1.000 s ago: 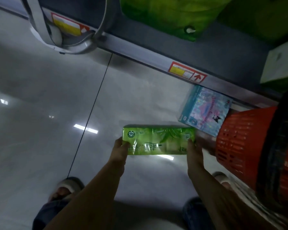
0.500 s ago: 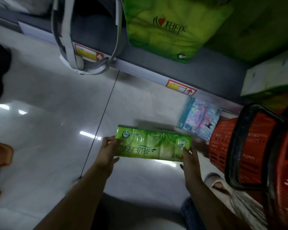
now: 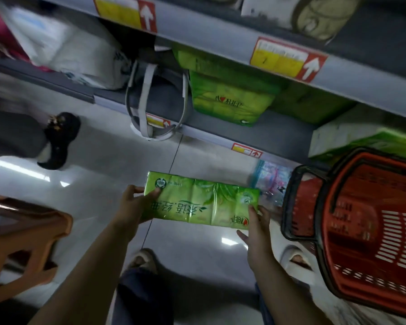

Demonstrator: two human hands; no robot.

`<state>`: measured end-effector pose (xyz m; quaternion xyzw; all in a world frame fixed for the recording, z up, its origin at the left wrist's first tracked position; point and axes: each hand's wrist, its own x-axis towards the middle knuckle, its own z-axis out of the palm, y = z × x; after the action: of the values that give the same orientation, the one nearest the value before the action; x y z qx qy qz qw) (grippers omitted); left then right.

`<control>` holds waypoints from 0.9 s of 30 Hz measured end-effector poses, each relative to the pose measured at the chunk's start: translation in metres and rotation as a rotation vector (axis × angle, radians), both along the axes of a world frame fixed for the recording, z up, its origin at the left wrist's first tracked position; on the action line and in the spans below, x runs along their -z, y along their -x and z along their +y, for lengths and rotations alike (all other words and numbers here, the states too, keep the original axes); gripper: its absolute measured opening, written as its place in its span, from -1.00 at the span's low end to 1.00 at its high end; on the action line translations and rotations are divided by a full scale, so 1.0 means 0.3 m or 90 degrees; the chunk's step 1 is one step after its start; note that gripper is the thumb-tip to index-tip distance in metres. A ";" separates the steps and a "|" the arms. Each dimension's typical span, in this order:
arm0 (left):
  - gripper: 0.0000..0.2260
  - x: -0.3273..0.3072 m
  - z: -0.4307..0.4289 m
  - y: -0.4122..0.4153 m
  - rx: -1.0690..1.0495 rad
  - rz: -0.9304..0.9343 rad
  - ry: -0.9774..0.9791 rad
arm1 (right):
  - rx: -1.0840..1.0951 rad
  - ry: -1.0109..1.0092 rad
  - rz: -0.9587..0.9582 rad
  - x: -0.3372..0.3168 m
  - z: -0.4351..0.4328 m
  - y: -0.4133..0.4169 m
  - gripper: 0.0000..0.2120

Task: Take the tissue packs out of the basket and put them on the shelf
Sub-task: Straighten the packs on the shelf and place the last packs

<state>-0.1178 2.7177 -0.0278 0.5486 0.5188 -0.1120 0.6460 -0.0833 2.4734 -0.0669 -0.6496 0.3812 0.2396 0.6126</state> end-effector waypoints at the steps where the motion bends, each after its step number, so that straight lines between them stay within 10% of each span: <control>1: -0.82 -0.040 0.009 -0.002 0.001 -0.004 -0.011 | -0.003 -0.009 -0.004 -0.044 0.000 0.005 -0.87; 27: -0.70 -1.096 -0.152 0.159 -0.092 -0.206 0.040 | -0.059 -0.040 -0.267 -1.149 -0.175 -0.030 -0.88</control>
<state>-0.1653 2.6720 0.3009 0.5000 0.4424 0.0087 0.7444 -0.0742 2.4208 0.2777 -0.6829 0.2074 0.1390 0.6865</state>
